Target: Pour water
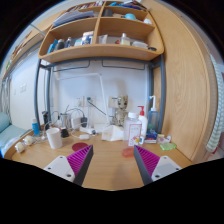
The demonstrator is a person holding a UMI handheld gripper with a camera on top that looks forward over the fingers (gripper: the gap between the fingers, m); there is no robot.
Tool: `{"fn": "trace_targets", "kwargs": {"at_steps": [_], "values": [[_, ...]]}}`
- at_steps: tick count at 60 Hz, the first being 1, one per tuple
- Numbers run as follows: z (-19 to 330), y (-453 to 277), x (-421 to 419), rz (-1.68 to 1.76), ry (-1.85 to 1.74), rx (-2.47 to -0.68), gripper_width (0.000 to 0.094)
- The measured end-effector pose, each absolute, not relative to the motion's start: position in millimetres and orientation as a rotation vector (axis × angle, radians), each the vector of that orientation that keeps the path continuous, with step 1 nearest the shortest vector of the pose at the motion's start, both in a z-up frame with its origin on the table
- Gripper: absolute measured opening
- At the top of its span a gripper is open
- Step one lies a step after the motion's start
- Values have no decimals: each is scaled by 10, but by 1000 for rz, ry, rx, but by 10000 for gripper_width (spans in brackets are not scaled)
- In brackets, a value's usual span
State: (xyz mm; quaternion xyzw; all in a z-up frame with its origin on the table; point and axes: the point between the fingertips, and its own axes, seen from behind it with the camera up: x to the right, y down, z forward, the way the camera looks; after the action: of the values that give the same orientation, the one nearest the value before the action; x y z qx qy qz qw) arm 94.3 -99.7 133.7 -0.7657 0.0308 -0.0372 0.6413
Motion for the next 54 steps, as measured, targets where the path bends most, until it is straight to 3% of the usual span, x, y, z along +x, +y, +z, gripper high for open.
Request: {"fn": "trace_targets", "kwargs": {"at_steps": [21, 46, 52, 54], "values": [[1058, -203, 1820, -147, 109, -1739, 849], [939, 641, 1934, -145, 83, -1744, 858], [908, 749, 1921, -139, 69, -1741, 784], [862, 776, 1916, -136, 67, -1750, 672]]}}
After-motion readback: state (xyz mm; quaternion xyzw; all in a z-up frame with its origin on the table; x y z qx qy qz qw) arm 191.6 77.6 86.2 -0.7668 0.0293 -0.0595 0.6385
